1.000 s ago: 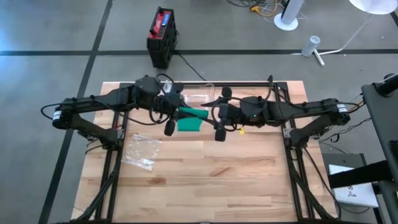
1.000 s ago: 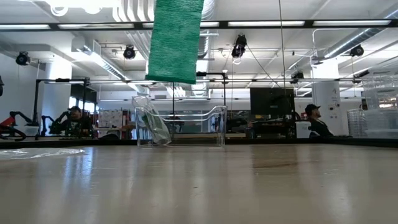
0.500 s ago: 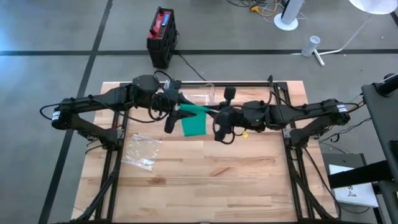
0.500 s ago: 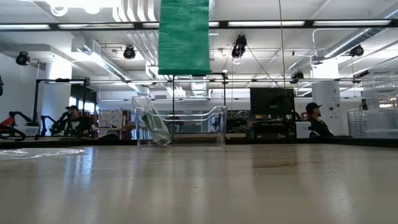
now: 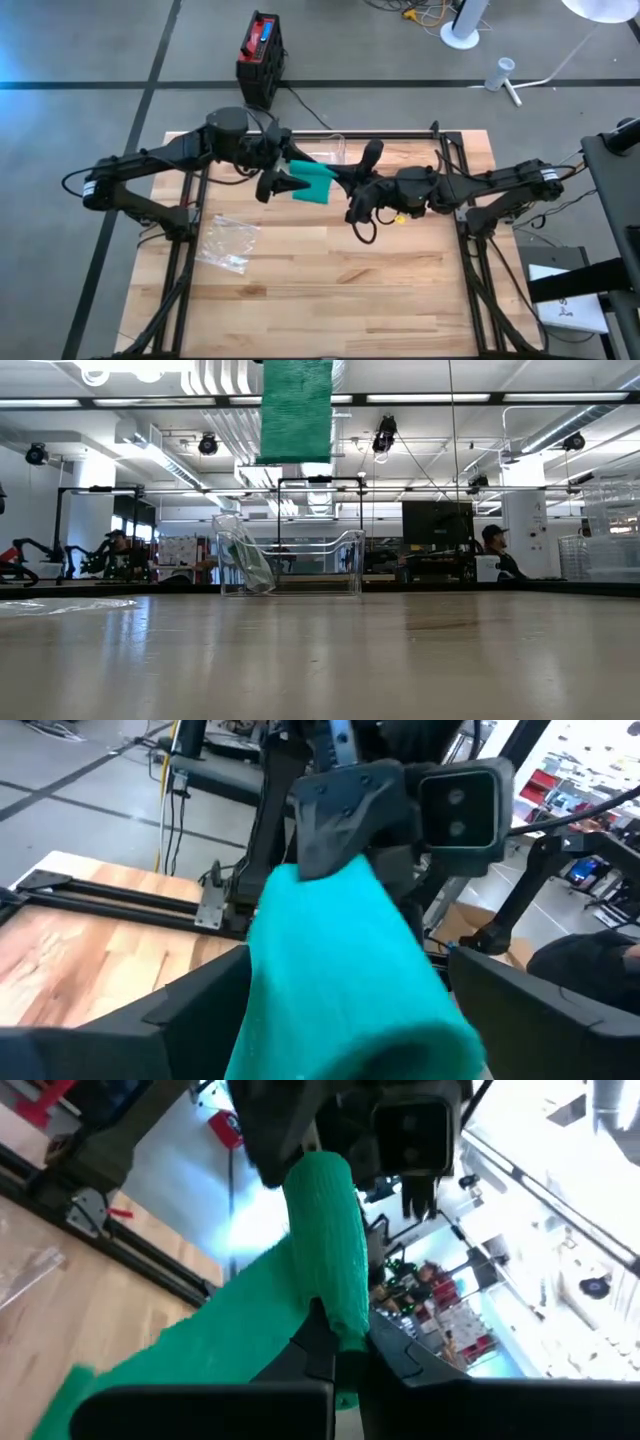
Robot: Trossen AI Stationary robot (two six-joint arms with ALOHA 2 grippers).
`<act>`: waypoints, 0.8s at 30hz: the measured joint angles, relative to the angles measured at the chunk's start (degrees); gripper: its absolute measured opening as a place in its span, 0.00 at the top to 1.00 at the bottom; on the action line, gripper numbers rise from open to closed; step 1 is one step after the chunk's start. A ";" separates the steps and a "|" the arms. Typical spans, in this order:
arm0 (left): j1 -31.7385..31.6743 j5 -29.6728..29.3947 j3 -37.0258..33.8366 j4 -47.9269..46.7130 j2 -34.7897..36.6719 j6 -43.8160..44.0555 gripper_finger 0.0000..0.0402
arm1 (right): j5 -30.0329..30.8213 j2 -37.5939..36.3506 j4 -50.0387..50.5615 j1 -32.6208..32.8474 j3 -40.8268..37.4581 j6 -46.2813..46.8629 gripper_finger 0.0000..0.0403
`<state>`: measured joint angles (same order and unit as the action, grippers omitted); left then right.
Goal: Roll bandage
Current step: Roll the blue bandage
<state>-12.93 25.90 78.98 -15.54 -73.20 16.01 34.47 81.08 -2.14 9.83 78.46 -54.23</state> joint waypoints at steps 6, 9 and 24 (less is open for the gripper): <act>0.00 0.27 0.00 2.04 -0.75 2.18 0.25 | 0.27 0.46 0.13 -0.01 -0.51 -3.14 0.98; 0.00 0.23 0.00 1.85 -0.79 5.46 0.31 | 0.88 0.71 -0.07 0.01 -1.12 -4.95 0.98; -0.15 -2.63 -0.48 1.50 -0.81 7.02 0.78 | 9.64 4.01 -6.22 0.82 -2.38 -6.92 0.96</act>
<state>-13.08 23.27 78.50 -14.04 -74.02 23.03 44.11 85.08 -8.36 10.65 76.07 -61.15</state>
